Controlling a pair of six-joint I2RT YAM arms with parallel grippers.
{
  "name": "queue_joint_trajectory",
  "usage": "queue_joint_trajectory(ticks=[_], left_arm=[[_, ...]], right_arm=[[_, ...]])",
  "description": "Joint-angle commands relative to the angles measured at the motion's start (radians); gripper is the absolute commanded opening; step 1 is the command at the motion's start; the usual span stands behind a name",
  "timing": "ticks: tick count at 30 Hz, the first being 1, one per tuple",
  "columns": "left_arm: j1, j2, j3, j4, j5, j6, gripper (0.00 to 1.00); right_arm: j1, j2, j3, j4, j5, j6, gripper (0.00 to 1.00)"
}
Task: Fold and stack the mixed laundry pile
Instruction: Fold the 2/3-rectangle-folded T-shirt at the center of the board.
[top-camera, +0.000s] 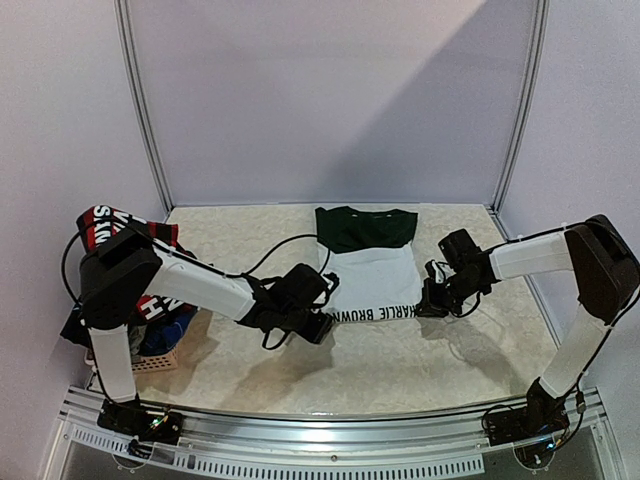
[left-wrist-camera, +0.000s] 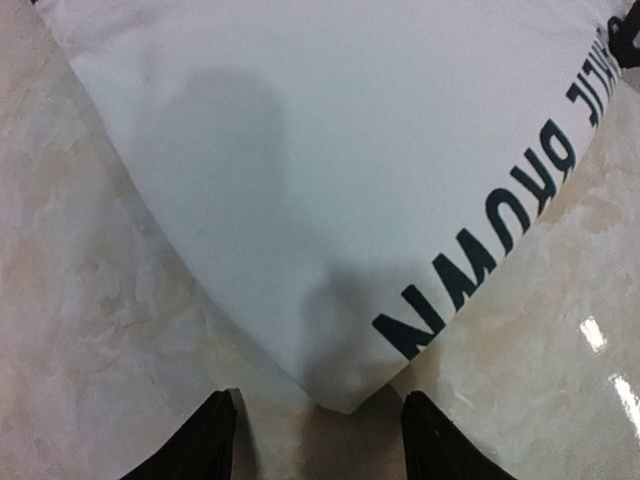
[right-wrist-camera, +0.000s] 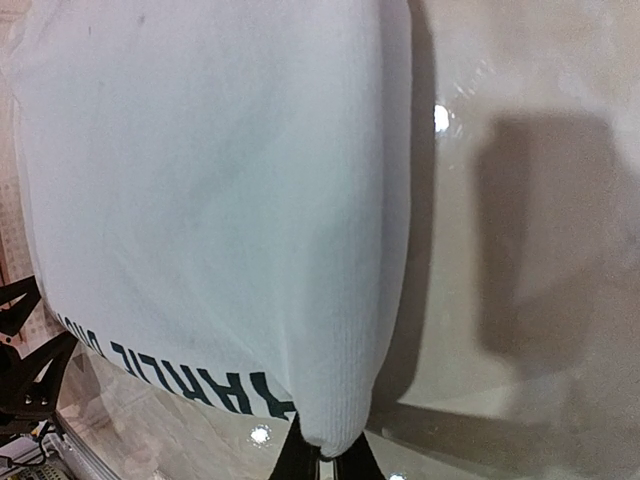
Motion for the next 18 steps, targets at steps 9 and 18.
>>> queue_joint_trajectory(ticks=[9,18], left_arm=[[-0.008,0.072,0.057,0.004,0.025,0.053,0.29],[-0.011,0.058,0.048,0.024,0.048,0.058,0.00]], right_arm=[[-0.001,0.008,-0.031,-0.049,0.020,-0.005,0.00],[-0.002,-0.002,-0.022,-0.059,0.024,-0.001,0.00]])
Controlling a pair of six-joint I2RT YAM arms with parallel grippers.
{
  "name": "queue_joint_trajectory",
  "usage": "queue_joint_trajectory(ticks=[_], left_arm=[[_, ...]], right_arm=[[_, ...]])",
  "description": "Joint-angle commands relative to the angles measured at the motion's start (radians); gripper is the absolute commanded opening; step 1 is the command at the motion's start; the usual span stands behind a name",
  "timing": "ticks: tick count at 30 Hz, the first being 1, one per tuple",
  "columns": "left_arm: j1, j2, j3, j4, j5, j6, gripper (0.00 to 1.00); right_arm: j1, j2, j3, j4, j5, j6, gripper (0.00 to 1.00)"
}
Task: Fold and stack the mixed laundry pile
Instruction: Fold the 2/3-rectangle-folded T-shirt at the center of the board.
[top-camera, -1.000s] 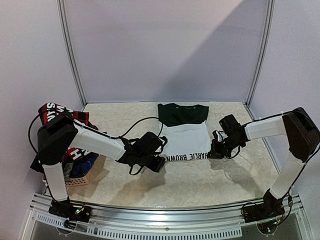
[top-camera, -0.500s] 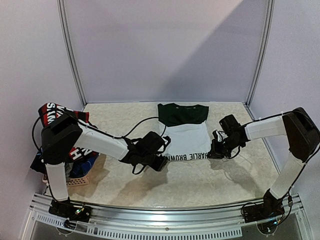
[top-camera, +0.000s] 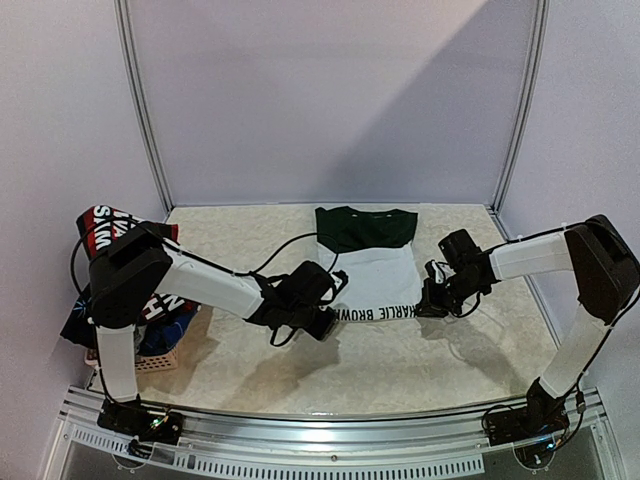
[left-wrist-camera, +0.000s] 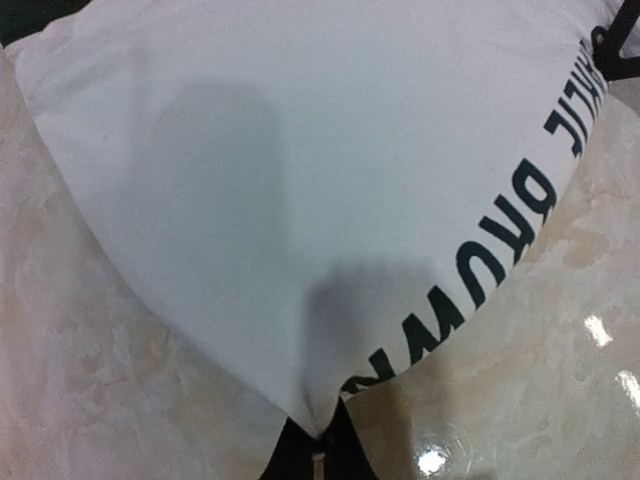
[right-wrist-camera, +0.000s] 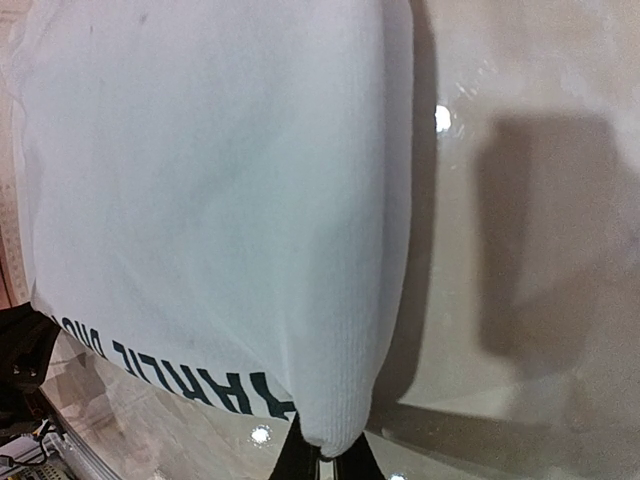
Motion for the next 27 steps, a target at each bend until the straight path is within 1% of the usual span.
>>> queue_joint_trajectory(ticks=[1,9,21,27], left_arm=[[-0.013,-0.005,-0.023,0.002,0.031,0.006,0.00],[-0.044,-0.084,-0.059,-0.012,0.017,-0.001,0.00],[-0.123,-0.207,-0.081,-0.067,-0.025,-0.054,0.00],[-0.174,-0.269,-0.075,-0.129,-0.070,-0.080,0.00]], right_arm=[[-0.002,-0.008,-0.021,-0.066,0.024,0.000,0.00],[-0.001,-0.093,-0.021,-0.122,0.034,-0.005,0.00],[0.011,-0.299,-0.034,-0.234,0.032,-0.025,0.00],[0.026,-0.404,-0.051,-0.279,0.025,-0.023,0.00]])
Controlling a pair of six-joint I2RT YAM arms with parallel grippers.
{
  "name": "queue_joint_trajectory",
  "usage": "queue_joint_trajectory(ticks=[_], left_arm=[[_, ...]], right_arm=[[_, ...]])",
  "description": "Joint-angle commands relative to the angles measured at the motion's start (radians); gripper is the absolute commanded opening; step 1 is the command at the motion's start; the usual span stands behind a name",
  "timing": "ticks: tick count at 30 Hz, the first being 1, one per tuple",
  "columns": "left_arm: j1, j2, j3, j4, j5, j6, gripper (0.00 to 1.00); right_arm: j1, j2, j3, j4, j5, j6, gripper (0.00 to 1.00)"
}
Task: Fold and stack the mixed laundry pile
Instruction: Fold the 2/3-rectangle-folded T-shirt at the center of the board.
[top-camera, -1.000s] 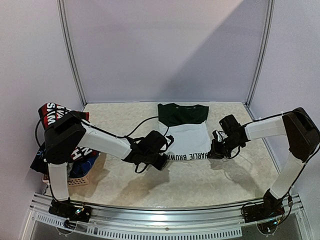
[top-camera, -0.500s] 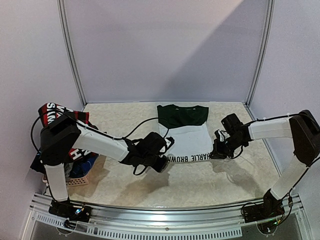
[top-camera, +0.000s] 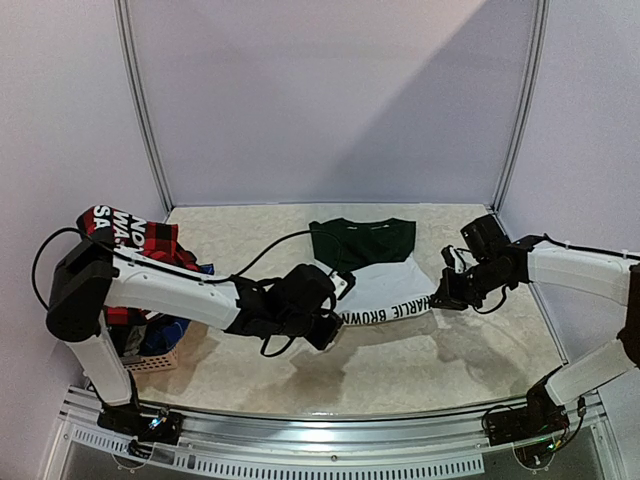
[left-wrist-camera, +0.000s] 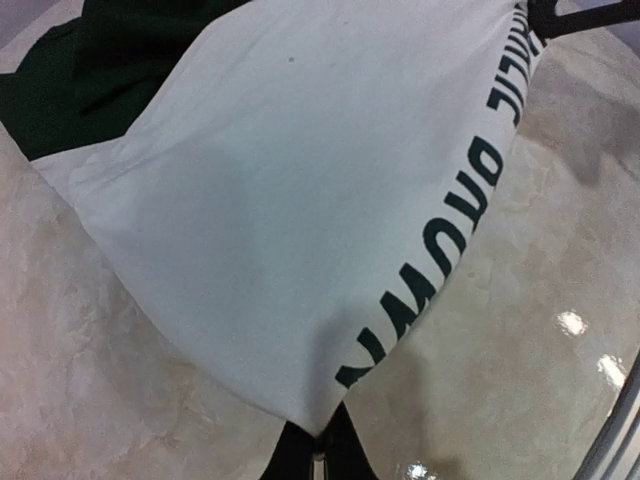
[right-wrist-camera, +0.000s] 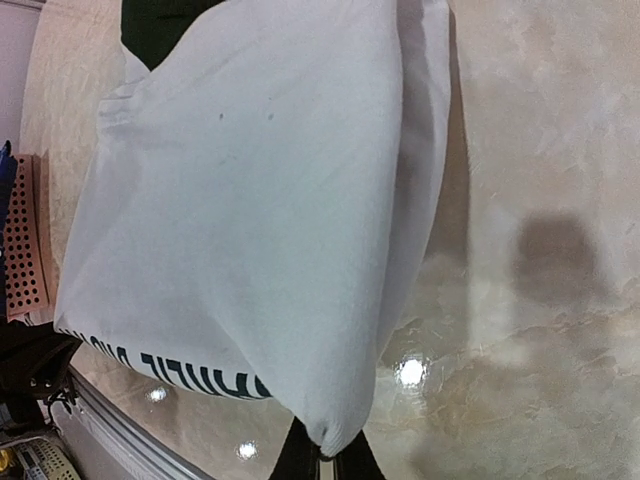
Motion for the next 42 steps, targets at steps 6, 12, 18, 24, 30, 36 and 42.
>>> queue_joint_trajectory(ticks=[6,12,18,24,30,36,42], left_arm=[[-0.097,-0.100,0.012,-0.121,-0.071,-0.055,0.00],[-0.142,-0.119,0.063,-0.200,-0.096,-0.081,0.00],[-0.178,-0.127,0.141,-0.296,-0.125,-0.088,0.00],[-0.176,-0.139,0.222,-0.390,-0.160,-0.097,0.00],[-0.134,-0.104,0.295,-0.441,-0.184,-0.087,0.00],[-0.062,-0.092,0.332,-0.430,-0.171,-0.061,0.00],[0.050,-0.060,0.375,-0.428,-0.114,-0.020,0.00]], right_arm=[[0.026,-0.158,-0.029,-0.111,0.004,0.005,0.00],[0.037,-0.238,-0.008,-0.177,0.029,0.018,0.00],[0.041,-0.299,0.049,-0.247,0.067,0.026,0.00],[0.040,-0.292,0.145,-0.306,0.147,0.031,0.00],[0.042,-0.206,0.294,-0.377,0.350,0.052,0.00],[0.042,-0.062,0.443,-0.389,0.419,0.063,0.00],[0.039,0.139,0.628,-0.402,0.499,0.050,0.00]])
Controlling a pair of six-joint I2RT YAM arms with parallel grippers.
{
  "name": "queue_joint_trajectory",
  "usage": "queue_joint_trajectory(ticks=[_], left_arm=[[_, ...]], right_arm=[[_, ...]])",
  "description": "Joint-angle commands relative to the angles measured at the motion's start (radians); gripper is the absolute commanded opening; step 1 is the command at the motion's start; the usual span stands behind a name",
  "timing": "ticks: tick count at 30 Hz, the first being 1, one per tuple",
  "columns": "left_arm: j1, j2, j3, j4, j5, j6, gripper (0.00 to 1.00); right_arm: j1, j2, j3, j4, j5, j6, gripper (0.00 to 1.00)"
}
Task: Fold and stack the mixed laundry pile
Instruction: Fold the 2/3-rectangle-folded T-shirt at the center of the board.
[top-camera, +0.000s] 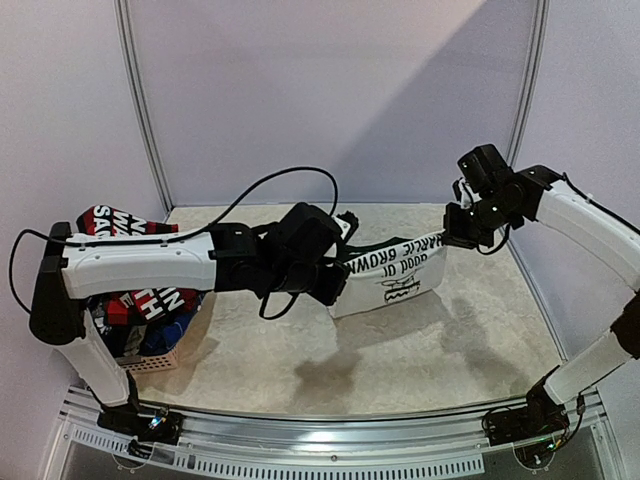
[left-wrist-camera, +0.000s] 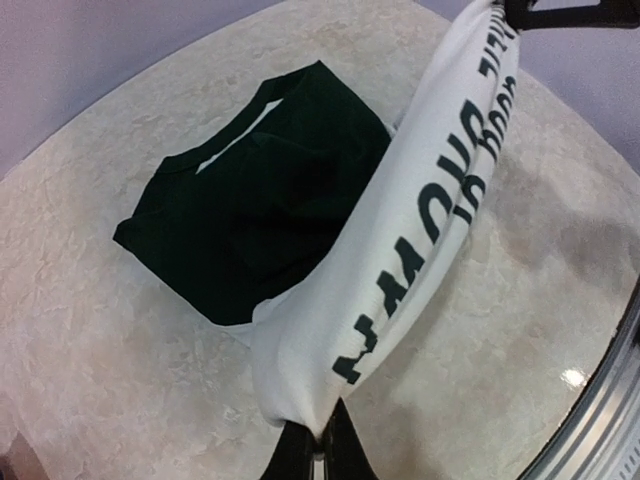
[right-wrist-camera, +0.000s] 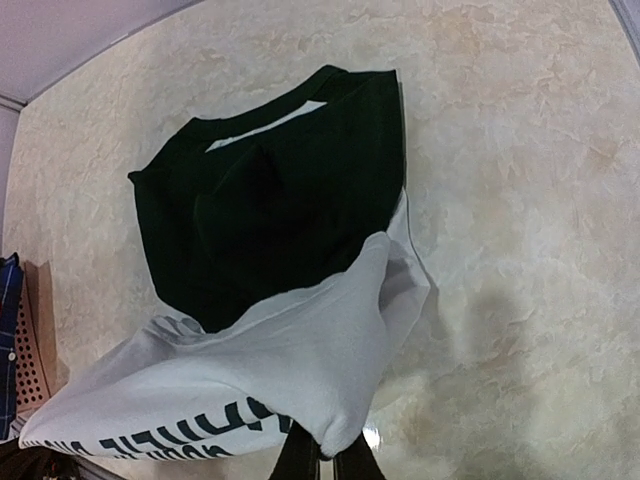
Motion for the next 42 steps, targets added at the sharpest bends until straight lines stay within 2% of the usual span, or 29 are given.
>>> queue_joint_trajectory(ticks=[1,9,15,24,33,42], left_arm=[[0.100,0.050,0.050,-0.054,0.035,0.044,0.00],[0.241,0.172,0.175,-0.096,0.075,0.076,0.00],[0.318,0.276,0.263,-0.123,0.108,0.078,0.00],[0.381,0.407,0.369,-0.162,0.139,0.057,0.00],[0.442,0.529,0.461,-0.197,0.168,0.043,0.00],[0.474,0.646,0.554,-0.227,0.187,0.040,0.00]], right_arm=[[-0.013,0.128,0.132,-0.016,0.164,0.002,0.00],[-0.071,0.344,0.337,0.036,0.125,-0.034,0.00],[-0.119,0.502,0.454,0.081,0.033,-0.068,0.00],[-0.164,0.756,0.638,0.088,-0.098,-0.085,0.00],[-0.184,0.910,0.765,0.093,-0.160,-0.093,0.00],[-0.197,0.984,0.780,0.121,-0.154,-0.062,0.00]])
